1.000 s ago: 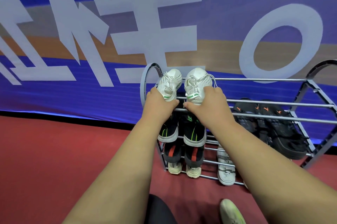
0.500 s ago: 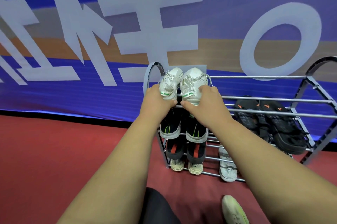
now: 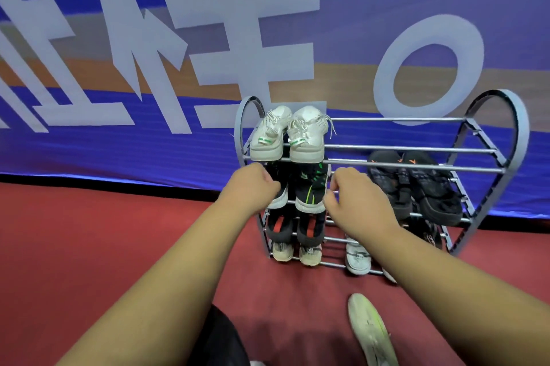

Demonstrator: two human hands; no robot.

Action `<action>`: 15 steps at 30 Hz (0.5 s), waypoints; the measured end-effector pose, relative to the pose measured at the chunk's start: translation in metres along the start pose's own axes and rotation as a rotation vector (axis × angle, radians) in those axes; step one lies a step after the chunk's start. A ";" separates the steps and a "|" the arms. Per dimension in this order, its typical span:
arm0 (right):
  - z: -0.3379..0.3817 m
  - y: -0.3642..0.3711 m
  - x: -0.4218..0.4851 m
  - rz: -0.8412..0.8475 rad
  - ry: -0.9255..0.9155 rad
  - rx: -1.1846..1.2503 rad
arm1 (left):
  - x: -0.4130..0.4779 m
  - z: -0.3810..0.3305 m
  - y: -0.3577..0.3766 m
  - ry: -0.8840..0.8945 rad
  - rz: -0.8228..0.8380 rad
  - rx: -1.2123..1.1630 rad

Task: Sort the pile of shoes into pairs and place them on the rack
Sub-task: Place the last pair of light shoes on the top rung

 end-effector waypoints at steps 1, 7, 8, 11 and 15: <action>-0.007 0.005 -0.008 0.072 -0.039 -0.072 | -0.004 -0.005 0.012 0.005 0.109 0.054; -0.062 0.057 -0.058 0.324 0.225 -0.013 | -0.013 -0.008 0.124 0.086 0.733 0.171; -0.074 0.072 -0.068 0.351 0.282 0.022 | -0.016 -0.002 0.149 0.070 0.791 0.117; -0.116 0.121 -0.104 0.501 0.388 0.004 | -0.023 0.021 0.229 0.020 0.879 0.094; -0.165 0.182 -0.162 0.717 0.536 -0.017 | -0.048 0.067 0.337 -0.086 1.013 0.191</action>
Point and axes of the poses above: each hand's wrist, its own x-axis towards the middle knuckle, its own y-axis out of the palm, z = x × y, the point moved 2 cm from there along x, towards the middle knuckle, and after that the axes turned 4 degrees about z, right-handed, at the moved point
